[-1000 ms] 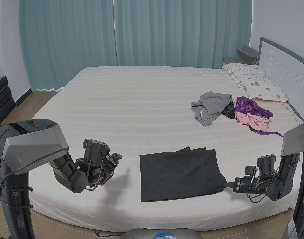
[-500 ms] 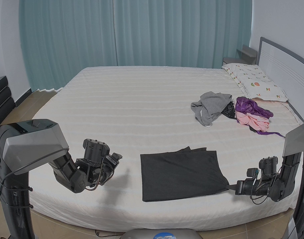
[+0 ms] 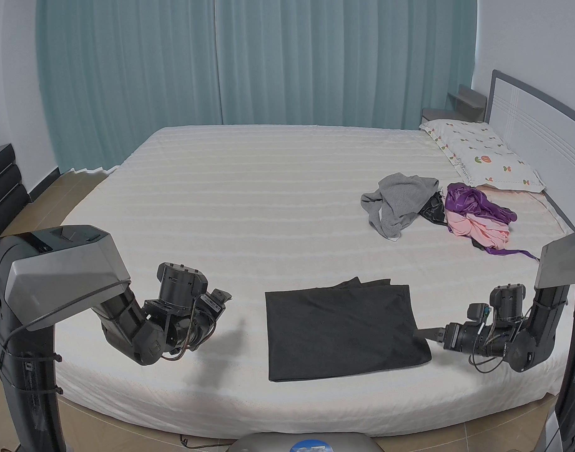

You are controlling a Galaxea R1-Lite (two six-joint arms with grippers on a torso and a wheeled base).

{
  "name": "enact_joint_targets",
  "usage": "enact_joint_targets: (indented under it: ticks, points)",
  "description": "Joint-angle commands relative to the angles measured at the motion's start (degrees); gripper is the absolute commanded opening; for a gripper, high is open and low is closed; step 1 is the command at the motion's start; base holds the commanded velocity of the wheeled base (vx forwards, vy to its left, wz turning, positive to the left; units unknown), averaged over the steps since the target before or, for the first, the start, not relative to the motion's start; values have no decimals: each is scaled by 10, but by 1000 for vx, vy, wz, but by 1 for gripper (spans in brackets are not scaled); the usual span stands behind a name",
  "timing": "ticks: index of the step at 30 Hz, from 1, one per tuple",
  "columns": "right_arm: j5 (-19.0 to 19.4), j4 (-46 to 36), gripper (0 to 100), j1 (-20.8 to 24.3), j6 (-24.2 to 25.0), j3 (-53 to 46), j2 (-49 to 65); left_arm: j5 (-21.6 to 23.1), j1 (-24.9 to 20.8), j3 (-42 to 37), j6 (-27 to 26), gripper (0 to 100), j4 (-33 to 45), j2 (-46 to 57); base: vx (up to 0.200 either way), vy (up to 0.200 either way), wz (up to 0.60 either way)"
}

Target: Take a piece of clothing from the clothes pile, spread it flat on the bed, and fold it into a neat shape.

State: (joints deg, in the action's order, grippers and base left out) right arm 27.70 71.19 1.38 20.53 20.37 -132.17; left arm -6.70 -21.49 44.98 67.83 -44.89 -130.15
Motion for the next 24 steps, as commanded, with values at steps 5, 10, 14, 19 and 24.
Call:
enact_joint_targets:
  ticks: [5,10,14,19,24]
  points:
    - [-12,-15,100,19,95,163,-73,-1,0,-1,3,100,0,0,0,0,0]
    - [-29,-75,100,18,103,263,-101,-1,0,-2,1,100,0,-1,0,0,0]
    - [-33,-117,100,27,140,339,-123,-1,0,-5,0,100,0,0,0,0,0]
    - [-35,-171,100,42,159,416,-148,-2,-3,-6,-1,100,0,-1,0,0,0]
    - [-36,-174,100,44,162,429,-157,-2,-3,-6,-1,100,0,-1,0,0,0]
